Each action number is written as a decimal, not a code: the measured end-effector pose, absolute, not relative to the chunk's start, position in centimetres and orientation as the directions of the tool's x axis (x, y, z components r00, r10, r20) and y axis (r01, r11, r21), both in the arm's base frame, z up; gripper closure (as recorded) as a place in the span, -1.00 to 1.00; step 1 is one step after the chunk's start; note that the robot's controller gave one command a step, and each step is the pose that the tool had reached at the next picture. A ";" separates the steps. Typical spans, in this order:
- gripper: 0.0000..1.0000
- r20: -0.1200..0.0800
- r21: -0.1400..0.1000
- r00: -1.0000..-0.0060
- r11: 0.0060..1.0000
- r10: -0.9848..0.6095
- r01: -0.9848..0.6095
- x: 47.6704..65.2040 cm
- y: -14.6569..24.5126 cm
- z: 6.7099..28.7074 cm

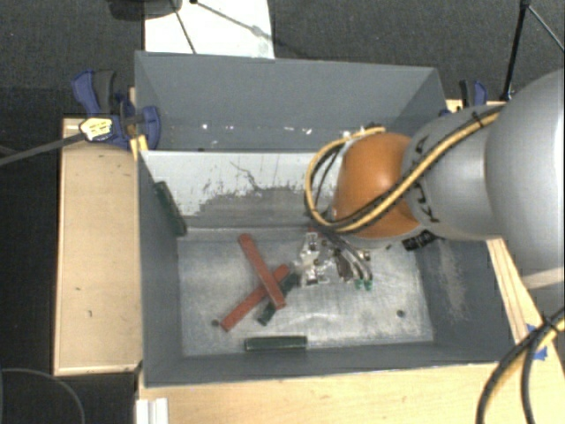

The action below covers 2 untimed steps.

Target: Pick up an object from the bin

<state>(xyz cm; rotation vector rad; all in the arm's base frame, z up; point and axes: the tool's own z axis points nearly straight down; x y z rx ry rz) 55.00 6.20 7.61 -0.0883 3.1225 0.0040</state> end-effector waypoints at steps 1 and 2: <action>-1.00 -0.010 0.001 -0.998 0.998 -0.058 -0.058 54.7 6.2 7.4; 1.00 -0.018 0.002 -0.998 0.998 -0.059 -0.059 55.0 6.2 7.6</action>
Offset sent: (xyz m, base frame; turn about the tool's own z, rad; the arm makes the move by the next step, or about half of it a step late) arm 0.0000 0.0000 0.0000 0.0000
